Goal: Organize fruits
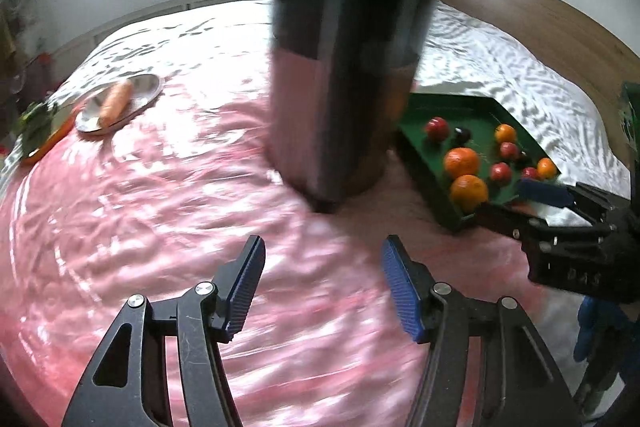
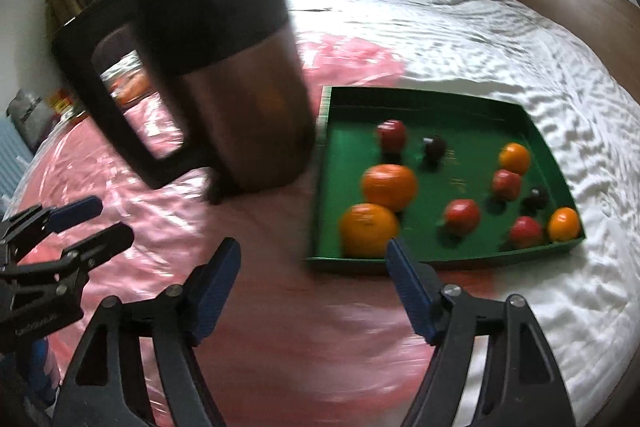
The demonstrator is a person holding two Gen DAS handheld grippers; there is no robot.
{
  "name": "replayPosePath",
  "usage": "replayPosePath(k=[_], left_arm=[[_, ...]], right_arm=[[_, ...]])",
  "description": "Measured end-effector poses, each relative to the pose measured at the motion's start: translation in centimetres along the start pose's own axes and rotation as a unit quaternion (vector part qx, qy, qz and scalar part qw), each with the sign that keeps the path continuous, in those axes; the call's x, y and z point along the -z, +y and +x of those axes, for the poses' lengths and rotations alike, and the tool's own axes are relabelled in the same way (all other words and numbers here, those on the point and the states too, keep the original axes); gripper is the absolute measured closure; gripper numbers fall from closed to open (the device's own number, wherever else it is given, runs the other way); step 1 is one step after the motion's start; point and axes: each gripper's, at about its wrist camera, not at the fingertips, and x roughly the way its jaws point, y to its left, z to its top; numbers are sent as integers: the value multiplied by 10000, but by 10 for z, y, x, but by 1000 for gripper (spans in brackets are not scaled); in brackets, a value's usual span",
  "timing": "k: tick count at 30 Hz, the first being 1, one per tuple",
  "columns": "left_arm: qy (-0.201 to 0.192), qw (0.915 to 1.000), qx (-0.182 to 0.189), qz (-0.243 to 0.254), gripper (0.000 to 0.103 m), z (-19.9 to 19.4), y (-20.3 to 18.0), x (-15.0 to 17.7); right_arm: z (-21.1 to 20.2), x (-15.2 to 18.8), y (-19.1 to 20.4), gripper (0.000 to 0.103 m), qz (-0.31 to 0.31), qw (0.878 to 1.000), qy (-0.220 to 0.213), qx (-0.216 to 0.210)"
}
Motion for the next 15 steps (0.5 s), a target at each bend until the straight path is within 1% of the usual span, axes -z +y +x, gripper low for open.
replayPosePath(k=[2,5,6,11,12,15], left_arm=[[-71,9999,-72,-64,47,-5,8,4],[-234,9993,-238,-165,46,-14,19,13],[-282,9991,-242,-207,46,-16,22,15],[-578,9969,-411,-338,45,-37,32,22],[-612,9965,-440,-361,43,-42,33,23],[-742,9945,-621,-391,41,-60,36,26]], right_arm=[[-1,1,16,0,-163,9998,-81,-49],[-2,2,31,0,-303,9993,-215,-100],[-4,3,36,0,-334,9989,-291,-130],[-16,8,49,0,-399,9975,-556,-188],[-20,9,52,0,-409,9973,-586,-186],[-35,11,59,0,-414,9966,-682,-182]])
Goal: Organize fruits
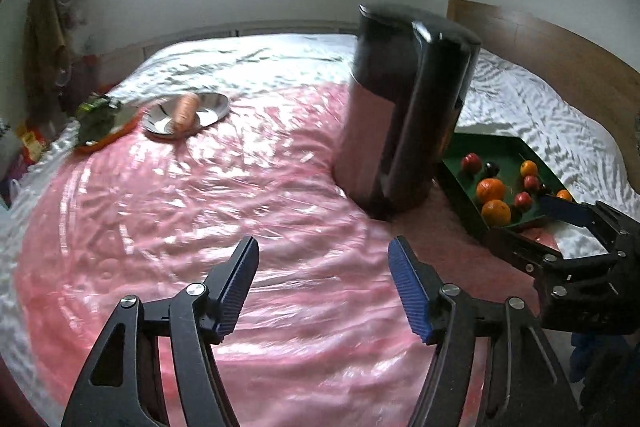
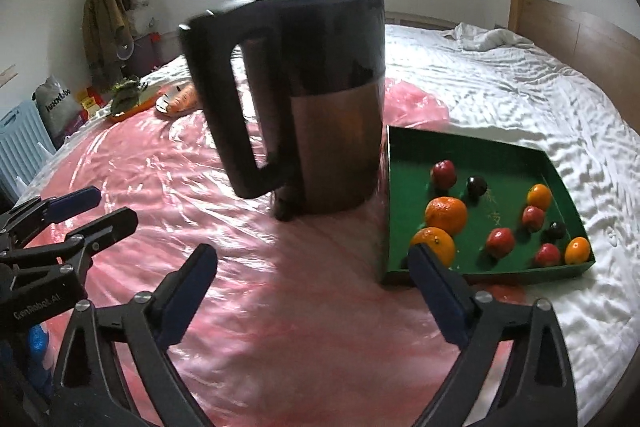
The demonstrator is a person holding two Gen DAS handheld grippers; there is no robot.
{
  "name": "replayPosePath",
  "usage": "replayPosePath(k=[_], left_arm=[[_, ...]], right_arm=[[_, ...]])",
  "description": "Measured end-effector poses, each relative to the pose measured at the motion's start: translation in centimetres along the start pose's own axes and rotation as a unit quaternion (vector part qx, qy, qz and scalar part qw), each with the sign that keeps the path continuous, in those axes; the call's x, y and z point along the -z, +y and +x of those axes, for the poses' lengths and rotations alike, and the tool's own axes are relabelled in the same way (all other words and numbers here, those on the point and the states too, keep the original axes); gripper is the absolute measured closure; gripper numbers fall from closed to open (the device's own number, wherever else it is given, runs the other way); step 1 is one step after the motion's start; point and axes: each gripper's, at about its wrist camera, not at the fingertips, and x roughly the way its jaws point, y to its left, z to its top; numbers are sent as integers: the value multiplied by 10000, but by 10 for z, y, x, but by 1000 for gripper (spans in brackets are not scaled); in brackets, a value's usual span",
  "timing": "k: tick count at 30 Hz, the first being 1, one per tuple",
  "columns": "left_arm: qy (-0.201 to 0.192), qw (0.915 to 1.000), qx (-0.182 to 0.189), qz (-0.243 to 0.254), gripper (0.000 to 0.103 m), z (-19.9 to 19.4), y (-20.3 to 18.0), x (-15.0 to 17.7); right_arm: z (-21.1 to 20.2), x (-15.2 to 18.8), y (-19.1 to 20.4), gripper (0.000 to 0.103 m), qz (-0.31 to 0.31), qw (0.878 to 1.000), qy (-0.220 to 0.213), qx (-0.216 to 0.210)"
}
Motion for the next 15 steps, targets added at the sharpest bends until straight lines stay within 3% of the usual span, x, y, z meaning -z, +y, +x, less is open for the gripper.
replayPosePath(k=[1,3,4,15], left_arm=[[-33,10000,-22,-35,39,-6,2,0],[-69,9999,-18,-148,21,-17,7,0],[-98,9997,-28,-200,18,-22,9,-1],[-206,9993,-258,-160,7,-50,24,-2]], right_arm=[[-4,0,2,0,6,10000,-27,-5],[-15,-1,7,0,0,10000,-73,-28],[-19,-1,9,0,-12,10000,-87,-24],[-41,-2,26,0,49,9997,-217,117]])
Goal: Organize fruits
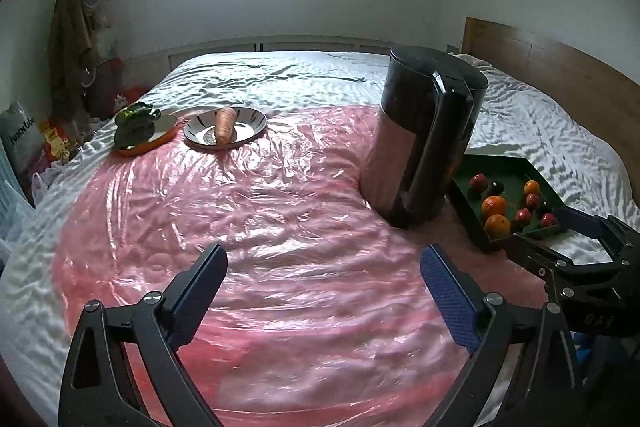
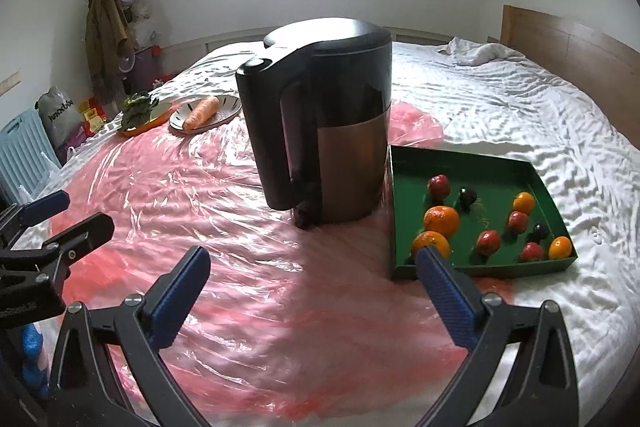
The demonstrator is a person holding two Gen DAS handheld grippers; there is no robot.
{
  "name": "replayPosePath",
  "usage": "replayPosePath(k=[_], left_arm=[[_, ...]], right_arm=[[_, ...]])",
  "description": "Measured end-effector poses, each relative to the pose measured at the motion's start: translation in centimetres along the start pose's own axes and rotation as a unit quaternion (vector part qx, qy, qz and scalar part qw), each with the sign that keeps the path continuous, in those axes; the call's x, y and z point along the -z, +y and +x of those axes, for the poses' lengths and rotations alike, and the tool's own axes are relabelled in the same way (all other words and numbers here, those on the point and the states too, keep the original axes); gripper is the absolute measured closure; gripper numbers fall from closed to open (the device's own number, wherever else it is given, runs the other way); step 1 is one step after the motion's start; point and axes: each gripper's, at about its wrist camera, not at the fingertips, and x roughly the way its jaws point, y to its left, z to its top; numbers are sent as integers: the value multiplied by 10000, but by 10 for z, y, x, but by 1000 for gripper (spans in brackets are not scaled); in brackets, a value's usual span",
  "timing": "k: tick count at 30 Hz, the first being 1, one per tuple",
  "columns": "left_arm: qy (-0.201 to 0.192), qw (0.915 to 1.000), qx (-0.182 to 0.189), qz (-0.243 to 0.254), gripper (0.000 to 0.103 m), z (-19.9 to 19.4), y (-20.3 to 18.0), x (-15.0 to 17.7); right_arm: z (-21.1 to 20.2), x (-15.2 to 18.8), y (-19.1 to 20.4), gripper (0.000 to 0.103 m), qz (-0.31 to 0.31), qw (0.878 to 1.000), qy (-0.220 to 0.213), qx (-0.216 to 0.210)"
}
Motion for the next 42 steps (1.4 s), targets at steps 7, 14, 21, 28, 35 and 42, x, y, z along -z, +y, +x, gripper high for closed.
replayPosePath(k=[7,14,21,28,35,42], left_arm=[[24,10000,44,85,5,-2,2,-1],[34,9998,72,186,2,-2,-2,-3],[5,9998,28,188,2,-1,-3,-4],[15,9997,0,239,2,-1,-6,-5],[43,9996,-18,261,2,0,-6,-5],[23,9996,-38,291,2,-1,-6,-6]], right_arm=[[-7,-2,2,0,46,9996,-70,254],[-10,-3,-5,0,127,9989,-88,442],[-9,-2,-13,0,121,9986,-43,512],[-10,-1,-22,0,181,9983,-42,557],[-8,-1,-29,0,211,9981,-27,583],[-8,-1,-31,0,232,9981,-29,563]])
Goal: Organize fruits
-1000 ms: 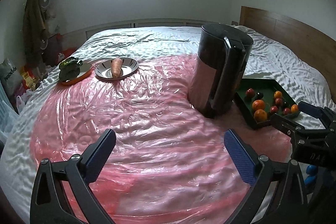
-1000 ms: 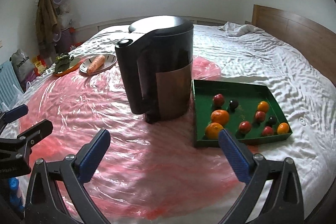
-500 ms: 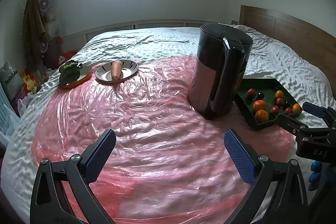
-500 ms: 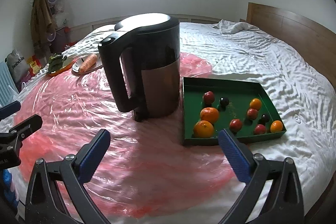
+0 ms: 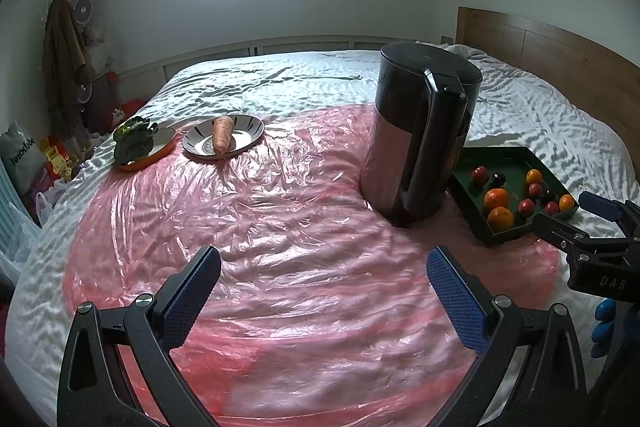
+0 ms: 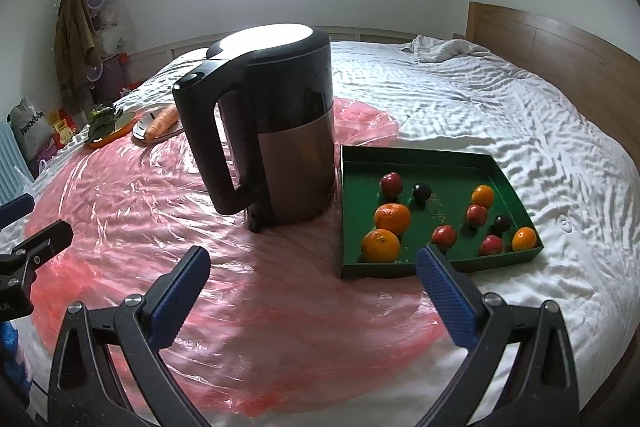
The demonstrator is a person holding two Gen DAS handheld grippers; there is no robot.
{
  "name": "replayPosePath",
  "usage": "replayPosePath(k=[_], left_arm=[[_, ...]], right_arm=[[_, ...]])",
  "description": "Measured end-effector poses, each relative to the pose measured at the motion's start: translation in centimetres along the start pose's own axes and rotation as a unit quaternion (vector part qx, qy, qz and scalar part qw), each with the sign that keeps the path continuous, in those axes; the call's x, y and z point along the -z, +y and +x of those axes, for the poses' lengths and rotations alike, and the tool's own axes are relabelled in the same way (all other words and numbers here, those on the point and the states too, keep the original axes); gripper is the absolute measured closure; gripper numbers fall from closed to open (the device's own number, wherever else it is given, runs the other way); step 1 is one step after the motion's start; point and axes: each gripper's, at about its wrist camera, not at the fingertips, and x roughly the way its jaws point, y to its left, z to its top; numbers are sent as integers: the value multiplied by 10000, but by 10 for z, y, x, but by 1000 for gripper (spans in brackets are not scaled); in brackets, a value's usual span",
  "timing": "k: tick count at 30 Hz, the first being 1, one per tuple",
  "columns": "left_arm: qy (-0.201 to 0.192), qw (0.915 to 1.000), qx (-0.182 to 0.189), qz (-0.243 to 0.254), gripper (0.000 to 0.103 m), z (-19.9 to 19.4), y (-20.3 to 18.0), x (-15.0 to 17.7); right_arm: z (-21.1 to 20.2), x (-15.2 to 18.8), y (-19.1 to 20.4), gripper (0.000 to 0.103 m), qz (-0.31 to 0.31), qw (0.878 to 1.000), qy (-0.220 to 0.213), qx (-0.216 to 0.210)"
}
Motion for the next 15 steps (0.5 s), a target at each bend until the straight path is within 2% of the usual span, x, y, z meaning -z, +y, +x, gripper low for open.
replayPosePath(k=[15], left_arm=[[-165,9996,-223,63,2,-2,12,0]], right_arm=[[11,-1,20,0,-140,9998,67,-155]])
